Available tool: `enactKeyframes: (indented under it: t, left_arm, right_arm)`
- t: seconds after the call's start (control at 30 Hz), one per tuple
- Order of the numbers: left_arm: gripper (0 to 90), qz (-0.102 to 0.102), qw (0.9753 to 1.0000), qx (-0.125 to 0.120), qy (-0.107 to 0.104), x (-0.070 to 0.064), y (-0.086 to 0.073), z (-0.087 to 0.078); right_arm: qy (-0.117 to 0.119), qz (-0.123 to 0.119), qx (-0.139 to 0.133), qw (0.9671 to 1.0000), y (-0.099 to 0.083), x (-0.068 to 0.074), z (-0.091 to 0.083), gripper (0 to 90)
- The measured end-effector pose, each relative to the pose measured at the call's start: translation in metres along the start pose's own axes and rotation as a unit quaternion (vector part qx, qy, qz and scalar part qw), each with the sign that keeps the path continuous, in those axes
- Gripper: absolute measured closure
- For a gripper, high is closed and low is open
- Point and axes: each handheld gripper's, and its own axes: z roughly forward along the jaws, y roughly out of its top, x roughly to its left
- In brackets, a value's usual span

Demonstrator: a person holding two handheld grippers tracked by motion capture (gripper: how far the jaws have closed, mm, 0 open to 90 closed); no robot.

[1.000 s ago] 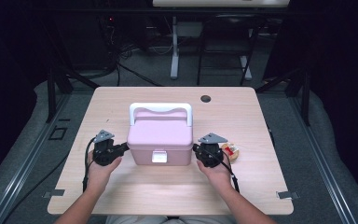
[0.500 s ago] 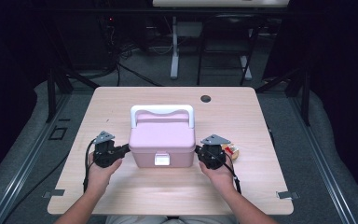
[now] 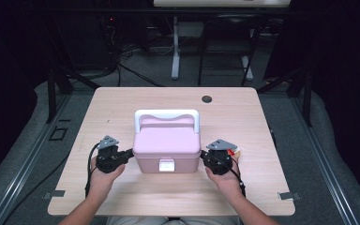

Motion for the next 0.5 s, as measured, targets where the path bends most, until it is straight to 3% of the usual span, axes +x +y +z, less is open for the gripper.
enactKeyframes:
  t: [0.27, 0.5]
  left_arm:
    - [90.0, 0.001, 1.0000, 0.004, -0.004, -0.009, -0.004, -0.002]
    - [90.0, -0.002, 0.9999, 0.005, -0.009, -0.014, -0.007, -0.005]
  right_arm:
    - [-0.004, -0.008, 0.001, 1.0000, -0.007, 0.001, -0.011, 90.0]
    - [-0.002, 0.001, 0.008, 1.0000, -0.011, 0.003, -0.018, 90.0]
